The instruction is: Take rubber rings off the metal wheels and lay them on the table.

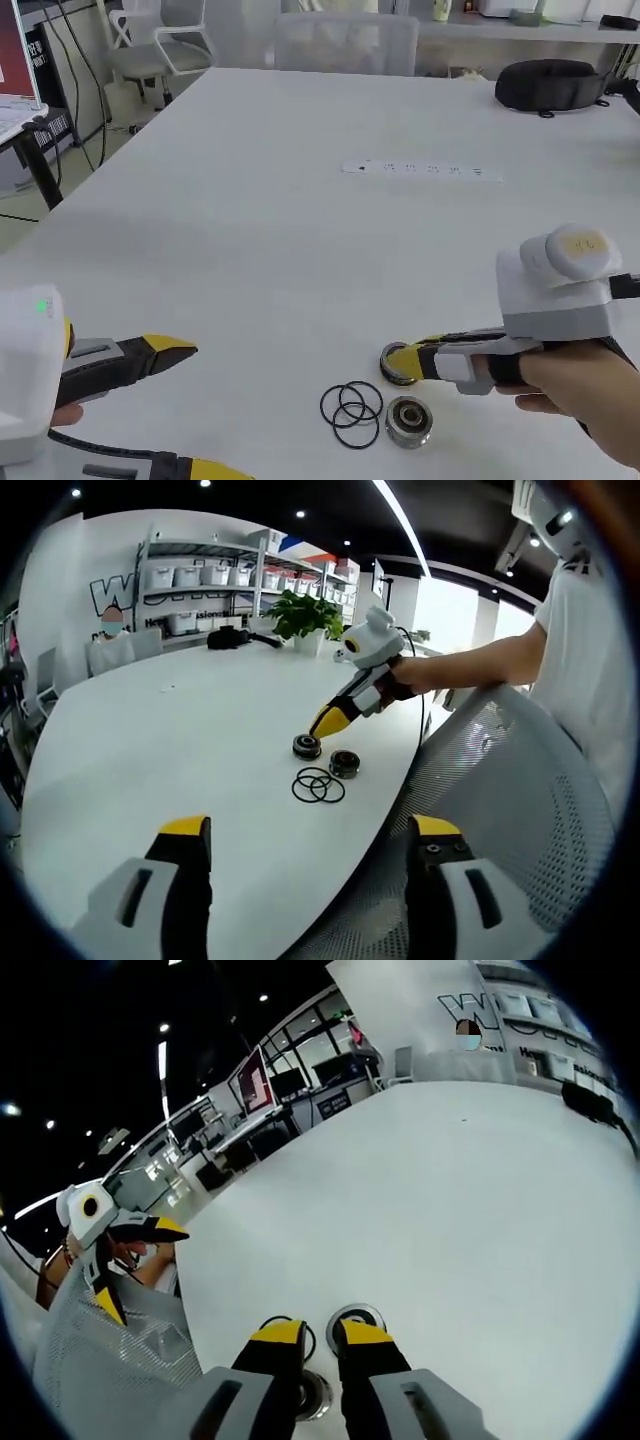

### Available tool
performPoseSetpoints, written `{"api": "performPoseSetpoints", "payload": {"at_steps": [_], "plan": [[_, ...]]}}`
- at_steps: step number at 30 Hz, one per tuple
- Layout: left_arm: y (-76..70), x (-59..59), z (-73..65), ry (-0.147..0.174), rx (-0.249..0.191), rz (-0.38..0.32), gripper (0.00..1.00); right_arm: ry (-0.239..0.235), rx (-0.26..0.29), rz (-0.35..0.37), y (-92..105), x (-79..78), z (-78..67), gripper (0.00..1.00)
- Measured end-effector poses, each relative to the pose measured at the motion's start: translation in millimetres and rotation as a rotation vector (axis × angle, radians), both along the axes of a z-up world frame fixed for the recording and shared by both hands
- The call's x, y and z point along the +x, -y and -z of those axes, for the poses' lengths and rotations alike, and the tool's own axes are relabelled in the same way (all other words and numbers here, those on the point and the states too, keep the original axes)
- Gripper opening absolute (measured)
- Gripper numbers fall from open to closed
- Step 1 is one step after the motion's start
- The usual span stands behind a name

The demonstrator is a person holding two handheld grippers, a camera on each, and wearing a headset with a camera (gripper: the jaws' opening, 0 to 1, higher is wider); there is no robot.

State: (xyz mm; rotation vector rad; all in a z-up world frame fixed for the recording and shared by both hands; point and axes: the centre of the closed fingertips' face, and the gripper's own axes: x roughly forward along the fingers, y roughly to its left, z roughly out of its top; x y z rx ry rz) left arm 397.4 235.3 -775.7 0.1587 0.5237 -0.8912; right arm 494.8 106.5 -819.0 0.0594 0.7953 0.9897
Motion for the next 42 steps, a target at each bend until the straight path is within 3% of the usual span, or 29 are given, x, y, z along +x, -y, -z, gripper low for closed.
{"api": "performPoseSetpoints", "payload": {"at_steps": [6,11,17,22,32,42], "plan": [[0.8,0.4,-6.2,0.022,0.004,0.011,0.78,0.025,0.036,0.031,6.0,7.3,-7.2,0.14],[3.5,1.9,-14.9,0.043,0.009,0.027,0.78,0.027,0.036,0.058,14.5,14.1,-4.7,0.15],[14.1,11.7,-49.6,0.125,-0.031,0.070,0.76,0.018,0.011,0.094,30.6,17.7,4.3,0.16],[16.6,21.8,-73.9,0.184,-0.021,0.096,0.76,0.016,0.007,0.120,41.6,21.6,7.6,0.16],[19.2,43.6,-104.4,0.282,0.045,0.141,0.70,0.038,-0.044,0.069,47.3,17.1,18.0,0.17],[48.0,60.5,-121.8,0.356,0.064,0.226,0.67,0.075,-0.102,-0.009,43.2,10.4,27.3,0.18]]}}
